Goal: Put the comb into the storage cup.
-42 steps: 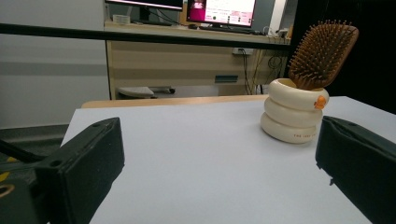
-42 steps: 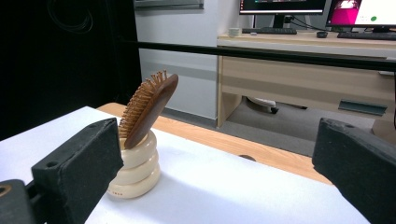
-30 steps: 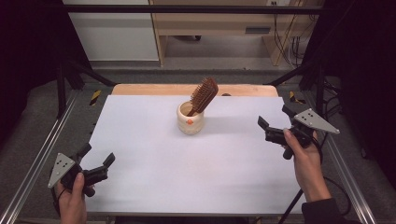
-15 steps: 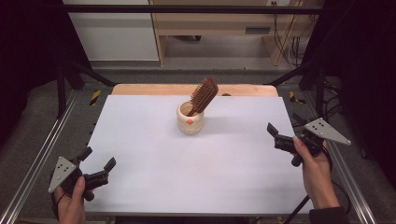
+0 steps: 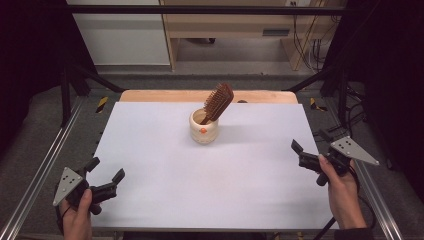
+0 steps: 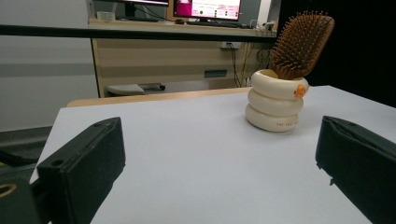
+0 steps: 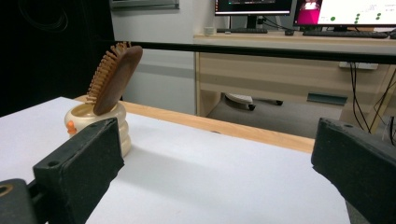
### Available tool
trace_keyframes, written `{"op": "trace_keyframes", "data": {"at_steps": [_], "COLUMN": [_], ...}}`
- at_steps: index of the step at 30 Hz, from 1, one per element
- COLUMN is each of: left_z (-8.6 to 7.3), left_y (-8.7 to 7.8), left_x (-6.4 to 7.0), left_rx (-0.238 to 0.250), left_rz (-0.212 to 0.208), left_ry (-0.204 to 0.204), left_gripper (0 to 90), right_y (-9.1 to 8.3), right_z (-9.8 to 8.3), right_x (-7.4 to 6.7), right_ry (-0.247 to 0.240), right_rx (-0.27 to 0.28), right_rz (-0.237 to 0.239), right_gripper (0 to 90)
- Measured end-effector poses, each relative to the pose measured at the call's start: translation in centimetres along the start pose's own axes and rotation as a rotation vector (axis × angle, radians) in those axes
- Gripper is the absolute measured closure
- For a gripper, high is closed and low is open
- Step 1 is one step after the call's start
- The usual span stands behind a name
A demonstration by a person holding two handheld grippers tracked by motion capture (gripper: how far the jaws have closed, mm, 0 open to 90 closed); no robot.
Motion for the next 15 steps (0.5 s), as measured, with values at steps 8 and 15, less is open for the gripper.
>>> {"op": "trace_keyframes", "data": {"at_steps": [8, 15], "left_z": [0.0, 0.0], "left_y": [0.0, 0.0], "left_x": [0.1, 0.1], "left_rx": [-0.001, -0.002], "left_rz": [-0.004, -0.003], "left_ry": [0.002, 0.01], "left_gripper": [1.5, 1.5], "right_y": [-0.2, -0.4], "right_z": [-2.3, -4.0], "right_x": [0.1, -0.2], "right_ry": [0.013, 0.015], "right_rx": [-0.026, -0.043], "right_rz": [0.002, 0.01], "right_gripper": [2.3, 2.3]}}
Point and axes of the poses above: each handheld gripper's, and its own axes: y roughly forward along the jaws, z roughly out of its top, x roughly to its right, the point moved 5 cm from there along y, roughly forward along the jaws, and after that the axes turned 5 degrees about -z, right-handed, at the moved point
